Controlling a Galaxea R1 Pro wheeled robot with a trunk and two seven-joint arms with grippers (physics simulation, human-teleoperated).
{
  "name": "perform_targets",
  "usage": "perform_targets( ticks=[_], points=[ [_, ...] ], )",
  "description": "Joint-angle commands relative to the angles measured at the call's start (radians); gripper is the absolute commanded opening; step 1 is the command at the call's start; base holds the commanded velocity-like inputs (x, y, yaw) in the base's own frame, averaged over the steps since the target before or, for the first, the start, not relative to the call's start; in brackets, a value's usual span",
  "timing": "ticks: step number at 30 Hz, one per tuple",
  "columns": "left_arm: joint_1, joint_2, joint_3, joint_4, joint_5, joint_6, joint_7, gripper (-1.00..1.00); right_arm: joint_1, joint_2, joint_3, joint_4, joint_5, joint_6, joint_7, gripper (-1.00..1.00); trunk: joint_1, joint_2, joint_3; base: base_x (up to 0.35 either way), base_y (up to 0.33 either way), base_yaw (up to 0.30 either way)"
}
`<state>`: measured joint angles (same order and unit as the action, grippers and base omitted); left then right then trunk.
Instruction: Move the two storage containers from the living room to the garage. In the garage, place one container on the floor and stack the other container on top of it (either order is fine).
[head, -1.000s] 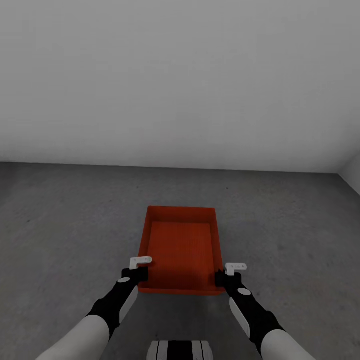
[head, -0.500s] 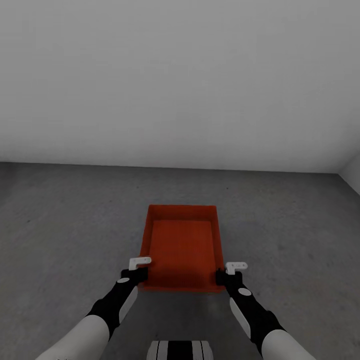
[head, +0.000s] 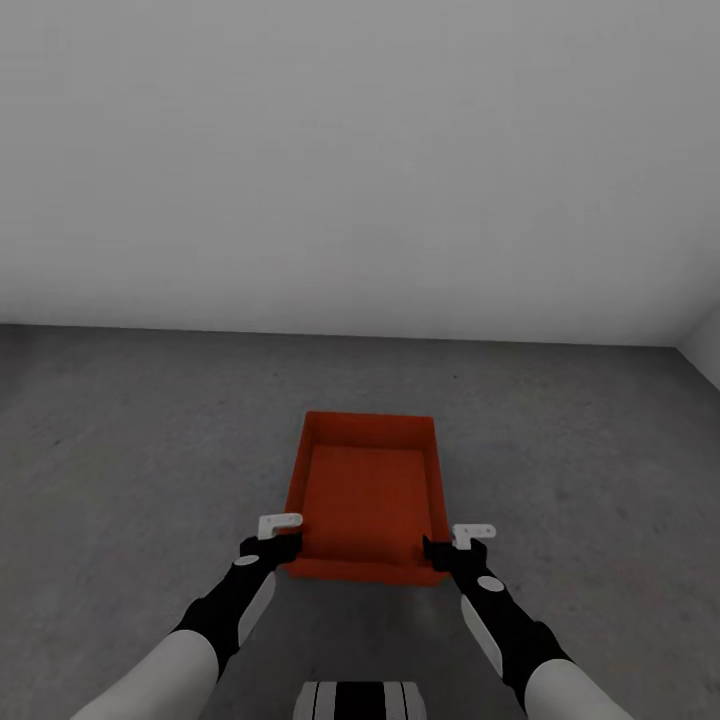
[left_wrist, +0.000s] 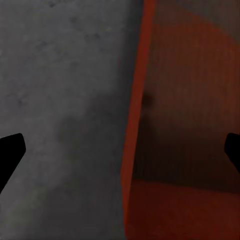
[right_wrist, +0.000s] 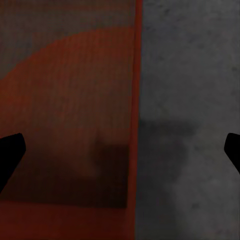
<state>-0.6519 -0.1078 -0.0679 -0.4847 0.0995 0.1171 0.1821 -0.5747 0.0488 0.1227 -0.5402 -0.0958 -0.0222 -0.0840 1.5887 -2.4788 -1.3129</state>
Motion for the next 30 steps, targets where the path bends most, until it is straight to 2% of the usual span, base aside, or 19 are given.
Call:
perform_targets(
  ticks=[1,6,10,16,30],
  points=[
    [0.0,0.001,-0.007,-0.002,0.01,0.005,0.008,1.0,-0.001,-0.001,0.008,0.0,-0.01,-0.002,-0.008,1.0,0.0,0.0,-0.001,0.0,0.0,0.0],
    [0.0,0.0,-0.006,-0.002,0.019,0.005,0.008,1.0,-0.001,-0.001,0.008,0.0,-0.01,-0.002,-0.008,1.0,0.0,0.0,-0.001,0.0,0.0,0.0],
    [0.0,0.0,-0.006,-0.003,0.043,0.005,0.009,1.0,-0.001,0.0,0.008,0.0,-0.01,-0.002,-0.008,1.0,0.0,0.0,-0.001,0.0,0.0,0.0],
    [0.0,0.0,-0.006,-0.003,0.06,0.006,0.01,1.0,-0.001,0.002,0.008,0.0,-0.01,-0.002,-0.008,1.0,0.0,0.0,-0.001,0.0,0.0,0.0],
    [0.0,0.0,-0.005,-0.003,0.064,0.006,0.008,1.0,-0.001,0.005,0.008,0.0,-0.013,-0.002,-0.016,1.0,-0.054,0.098,0.043,0.0,0.0,0.0]
  ],
)
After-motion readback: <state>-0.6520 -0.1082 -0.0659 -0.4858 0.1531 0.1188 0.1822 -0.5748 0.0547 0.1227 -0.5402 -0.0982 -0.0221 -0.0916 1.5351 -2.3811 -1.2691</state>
